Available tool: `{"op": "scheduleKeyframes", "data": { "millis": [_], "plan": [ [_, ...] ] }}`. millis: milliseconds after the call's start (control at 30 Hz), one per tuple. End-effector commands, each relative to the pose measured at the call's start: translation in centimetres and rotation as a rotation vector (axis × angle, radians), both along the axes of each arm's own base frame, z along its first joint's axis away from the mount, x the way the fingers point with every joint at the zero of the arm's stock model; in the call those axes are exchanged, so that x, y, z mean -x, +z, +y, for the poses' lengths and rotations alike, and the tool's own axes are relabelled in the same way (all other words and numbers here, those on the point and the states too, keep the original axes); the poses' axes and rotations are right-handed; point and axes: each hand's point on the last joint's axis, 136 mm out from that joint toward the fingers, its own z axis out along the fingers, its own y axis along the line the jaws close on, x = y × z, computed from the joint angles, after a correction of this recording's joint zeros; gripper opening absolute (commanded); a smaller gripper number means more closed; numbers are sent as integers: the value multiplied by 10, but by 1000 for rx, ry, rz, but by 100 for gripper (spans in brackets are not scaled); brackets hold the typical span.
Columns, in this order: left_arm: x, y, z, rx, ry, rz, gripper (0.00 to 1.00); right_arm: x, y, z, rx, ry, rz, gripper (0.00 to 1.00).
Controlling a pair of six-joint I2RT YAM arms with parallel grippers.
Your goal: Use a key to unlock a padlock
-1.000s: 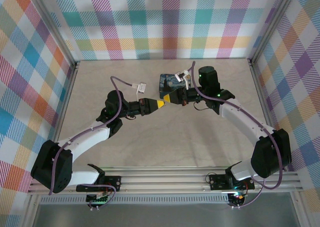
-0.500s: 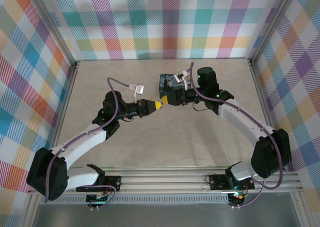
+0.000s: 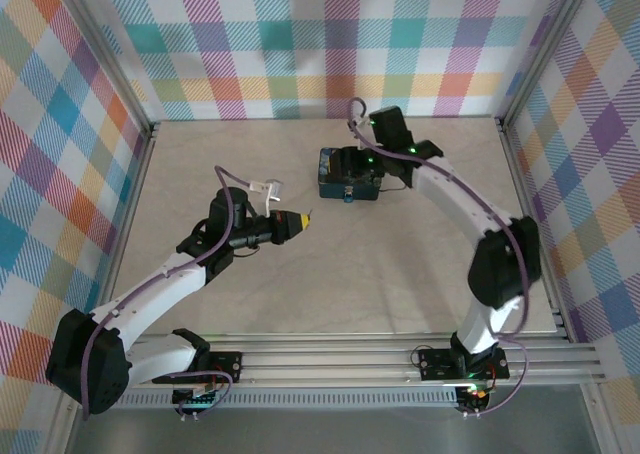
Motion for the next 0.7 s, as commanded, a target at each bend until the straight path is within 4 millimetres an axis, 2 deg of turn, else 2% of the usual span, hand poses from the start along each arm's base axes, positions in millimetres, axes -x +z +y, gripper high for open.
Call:
{"op": "scheduleKeyframes", "data": {
  "millis": [0, 167, 300, 367, 467, 667],
  "plan": [
    [-6, -14, 12, -78, 47, 15, 0, -26, -44, -24, 293, -90, 12, 47],
    [-10, -21, 10, -88, 46, 32, 0, -71, -81, -27, 473, -132, 24, 46],
    [-12, -29, 8, -96, 40, 50, 0, -86, -114, -22, 523, -110, 48, 44],
    [-12, -33, 8, -100, 37, 61, 0, -81, -133, -21, 537, -93, 101, 42],
    [-10, -37, 9, -104, 39, 68, 0, -65, -151, -26, 560, -93, 154, 40],
    [-8, -37, 9, -95, 38, 77, 0, -23, -163, -34, 564, -83, 179, 36]
  ]
}}
